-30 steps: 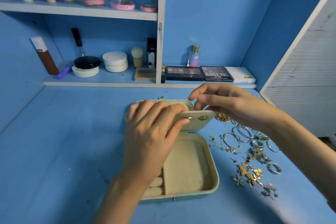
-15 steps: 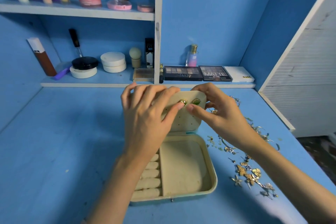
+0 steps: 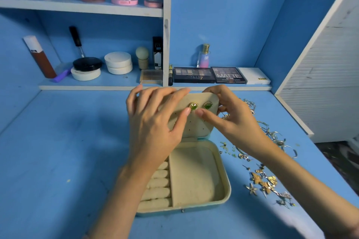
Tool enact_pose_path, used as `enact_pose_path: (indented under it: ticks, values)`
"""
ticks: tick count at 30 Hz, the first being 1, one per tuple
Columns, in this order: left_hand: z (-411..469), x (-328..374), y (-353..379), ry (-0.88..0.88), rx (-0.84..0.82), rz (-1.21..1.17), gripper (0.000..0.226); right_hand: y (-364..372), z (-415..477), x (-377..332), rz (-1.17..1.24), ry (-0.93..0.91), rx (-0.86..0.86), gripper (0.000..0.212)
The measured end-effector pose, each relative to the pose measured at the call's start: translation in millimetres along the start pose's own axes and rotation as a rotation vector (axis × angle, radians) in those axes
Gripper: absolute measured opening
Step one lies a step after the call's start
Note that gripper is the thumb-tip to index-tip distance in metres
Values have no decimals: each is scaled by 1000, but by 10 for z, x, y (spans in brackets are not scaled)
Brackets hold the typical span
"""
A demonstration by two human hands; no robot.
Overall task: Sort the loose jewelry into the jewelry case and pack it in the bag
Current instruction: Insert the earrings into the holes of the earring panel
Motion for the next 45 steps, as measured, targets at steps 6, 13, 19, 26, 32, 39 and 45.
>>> enact_pose_path:
  ticks: [6, 13, 19, 26, 32, 39, 45]
  values:
    - [-19, 10, -7, -10, -25, -19, 34, -297, -97, 94, 49, 101, 71, 25]
    - [-33, -4, 2, -9, -39, -3, 28, -496, -319, 265, -313, 200, -299, 7]
    - [-35, -9, 1, -13, -44, 5, 27, -483, -725, 401, -651, 310, -760, 8]
    - [-37, 1, -9, 0, -28, 19, 26, -587, -915, 474, -753, 406, -904, 14]
    - [-29, -4, -18, -3, -24, 22, 26, -548, -948, 501, -826, 386, -930, 7]
    - [-26, -5, -13, 0, -21, 23, 26, -491, -946, 586, -812, 382, -933, 7]
    - [-24, -7, -5, 2, -21, 19, 27, -585, -696, 310, -666, 311, -730, 12]
Point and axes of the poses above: each hand's wrist, its own z-axis towards the middle knuckle, its own y-axis out of the palm, x = y × z, the point moved 9 cm from there along z, towards the middle knuckle, and after that the axes turned 1 degree about -y, right-handed, at the moved point
